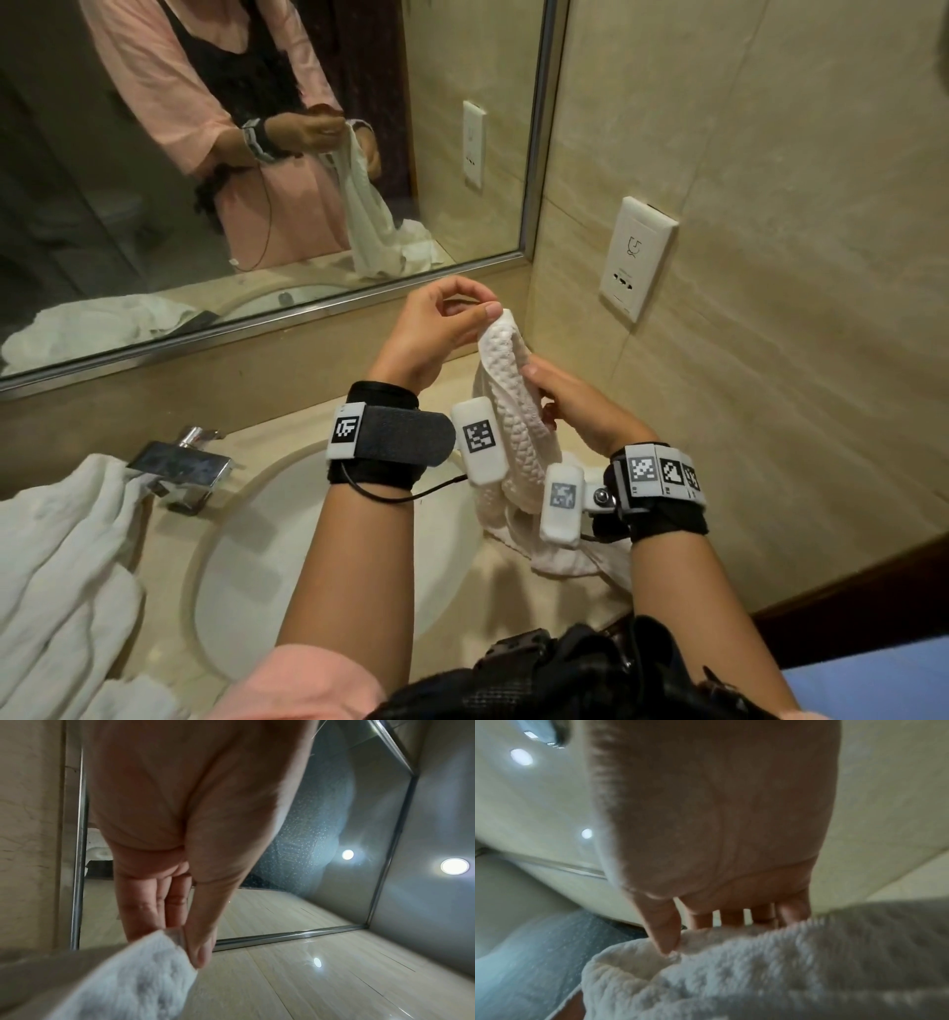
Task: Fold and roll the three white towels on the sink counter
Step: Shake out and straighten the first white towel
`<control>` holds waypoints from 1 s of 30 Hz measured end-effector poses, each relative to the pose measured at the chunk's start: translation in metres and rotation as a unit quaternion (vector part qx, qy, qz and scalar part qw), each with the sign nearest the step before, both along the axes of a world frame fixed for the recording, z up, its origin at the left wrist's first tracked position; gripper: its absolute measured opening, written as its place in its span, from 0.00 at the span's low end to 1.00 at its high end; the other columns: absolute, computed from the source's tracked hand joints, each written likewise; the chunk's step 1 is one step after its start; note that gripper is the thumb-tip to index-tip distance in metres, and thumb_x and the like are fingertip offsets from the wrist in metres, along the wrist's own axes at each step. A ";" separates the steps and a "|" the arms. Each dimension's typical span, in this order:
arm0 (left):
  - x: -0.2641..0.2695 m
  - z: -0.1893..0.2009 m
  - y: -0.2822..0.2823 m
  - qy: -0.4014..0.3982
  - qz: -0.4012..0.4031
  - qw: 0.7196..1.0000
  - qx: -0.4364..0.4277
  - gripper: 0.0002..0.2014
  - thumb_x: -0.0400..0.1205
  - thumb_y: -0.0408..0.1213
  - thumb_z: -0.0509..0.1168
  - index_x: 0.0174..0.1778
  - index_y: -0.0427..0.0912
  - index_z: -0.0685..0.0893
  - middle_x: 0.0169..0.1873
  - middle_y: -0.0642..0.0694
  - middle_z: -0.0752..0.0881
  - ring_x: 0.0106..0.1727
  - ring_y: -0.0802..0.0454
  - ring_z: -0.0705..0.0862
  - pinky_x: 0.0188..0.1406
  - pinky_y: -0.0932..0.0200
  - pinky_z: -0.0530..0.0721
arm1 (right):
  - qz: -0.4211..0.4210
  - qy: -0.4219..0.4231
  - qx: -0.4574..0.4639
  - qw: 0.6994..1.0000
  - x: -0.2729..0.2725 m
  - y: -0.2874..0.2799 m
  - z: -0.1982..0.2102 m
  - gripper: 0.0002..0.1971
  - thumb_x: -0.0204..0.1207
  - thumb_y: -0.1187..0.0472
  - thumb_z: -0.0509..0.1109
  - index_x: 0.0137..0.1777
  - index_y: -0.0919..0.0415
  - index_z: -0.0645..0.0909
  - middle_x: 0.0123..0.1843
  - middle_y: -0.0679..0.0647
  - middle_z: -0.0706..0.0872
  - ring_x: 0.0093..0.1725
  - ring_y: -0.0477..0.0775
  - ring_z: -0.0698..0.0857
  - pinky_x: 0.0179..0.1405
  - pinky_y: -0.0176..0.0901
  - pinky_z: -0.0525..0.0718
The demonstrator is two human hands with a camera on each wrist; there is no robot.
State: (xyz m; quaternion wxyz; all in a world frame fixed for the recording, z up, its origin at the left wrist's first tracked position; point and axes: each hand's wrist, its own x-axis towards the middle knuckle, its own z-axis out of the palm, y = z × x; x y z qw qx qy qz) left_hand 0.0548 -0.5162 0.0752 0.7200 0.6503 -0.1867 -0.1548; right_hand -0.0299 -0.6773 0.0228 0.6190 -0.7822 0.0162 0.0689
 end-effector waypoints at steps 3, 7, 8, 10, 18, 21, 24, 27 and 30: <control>-0.001 0.000 0.001 -0.004 -0.014 1.000 0.008 0.07 0.76 0.25 0.71 0.43 0.41 0.82 0.39 0.47 0.86 0.39 0.58 0.85 0.37 0.67 0.83 | -0.007 0.039 0.073 0.997 0.001 0.001 -0.007 0.15 0.87 0.53 0.50 0.64 0.44 0.76 0.44 0.42 0.87 0.36 0.38 0.82 0.27 0.29 0.73; -0.002 -0.004 0.002 -0.003 -0.020 1.000 0.019 0.07 0.76 0.25 0.71 0.43 0.41 0.83 0.39 0.46 0.86 0.41 0.54 0.84 0.43 0.62 0.85 | 0.002 0.119 -0.031 0.992 -0.002 -0.007 -0.004 0.16 0.83 0.45 0.54 0.48 0.49 0.81 0.36 0.44 0.84 0.36 0.46 0.77 0.30 0.36 0.69; -0.002 -0.004 0.002 0.001 -0.022 1.000 0.016 0.06 0.76 0.25 0.70 0.43 0.41 0.83 0.39 0.46 0.86 0.41 0.53 0.84 0.44 0.61 0.85 | 0.012 0.142 -0.076 0.987 -0.003 -0.008 -0.003 0.16 0.82 0.44 0.55 0.45 0.49 0.81 0.36 0.44 0.82 0.36 0.46 0.75 0.31 0.36 0.68; -0.001 -0.004 0.002 0.008 -0.021 1.000 0.005 0.07 0.77 0.25 0.70 0.43 0.41 0.83 0.39 0.46 0.85 0.42 0.53 0.83 0.46 0.60 0.83 | 0.035 0.195 -0.131 0.971 -0.006 -0.008 -0.002 0.18 0.82 0.41 0.56 0.42 0.51 0.80 0.36 0.45 0.78 0.33 0.46 0.71 0.30 0.36 0.65; -0.002 -0.004 0.002 -0.013 -0.028 0.999 0.018 0.06 0.81 0.25 0.66 0.43 0.41 0.83 0.37 0.46 0.84 0.34 0.56 0.81 0.30 0.66 0.80 | -0.125 0.091 -0.239 0.959 -0.005 -0.018 -0.005 0.27 0.81 0.41 0.59 0.53 0.67 0.85 0.51 0.61 0.89 0.51 0.60 0.87 0.55 0.51 0.84; 0.002 -0.008 -0.001 0.010 0.016 0.999 0.032 0.13 0.84 0.23 0.56 0.43 0.41 0.83 0.32 0.49 0.80 0.23 0.60 0.77 0.21 0.67 0.75 | -0.186 0.004 -0.178 0.966 -0.005 -0.026 -0.004 0.26 0.77 0.42 0.65 0.49 0.69 0.83 0.45 0.63 0.89 0.41 0.52 0.82 0.42 0.46 0.75; 0.002 -0.016 -0.011 0.032 0.072 0.994 0.081 0.22 0.77 0.17 0.45 0.37 0.43 0.81 0.26 0.50 0.73 0.22 0.55 0.69 0.24 0.64 0.68 | -0.164 -0.034 -0.153 0.974 -0.009 -0.027 0.003 0.21 0.74 0.43 0.67 0.46 0.65 0.83 0.42 0.59 0.88 0.41 0.49 0.80 0.42 0.47 0.74; -0.001 -0.017 -0.016 0.042 0.138 0.987 0.065 0.21 0.74 0.18 0.45 0.35 0.45 0.79 0.26 0.50 0.72 0.28 0.55 0.66 0.29 0.60 0.66 | -0.119 -0.044 -0.135 0.983 -0.014 -0.025 0.010 0.11 0.73 0.49 0.72 0.45 0.57 0.85 0.42 0.50 0.88 0.42 0.46 0.83 0.43 0.45 0.78; -0.001 -0.008 -0.013 0.028 0.196 0.980 0.002 0.21 0.78 0.21 0.45 0.36 0.46 0.79 0.24 0.51 0.70 0.25 0.56 0.65 0.24 0.63 0.65 | -0.087 -0.056 -0.111 0.988 -0.023 -0.028 0.013 0.04 0.72 0.60 0.77 0.42 0.56 0.84 0.39 0.50 0.86 0.41 0.45 0.83 0.43 0.42 0.78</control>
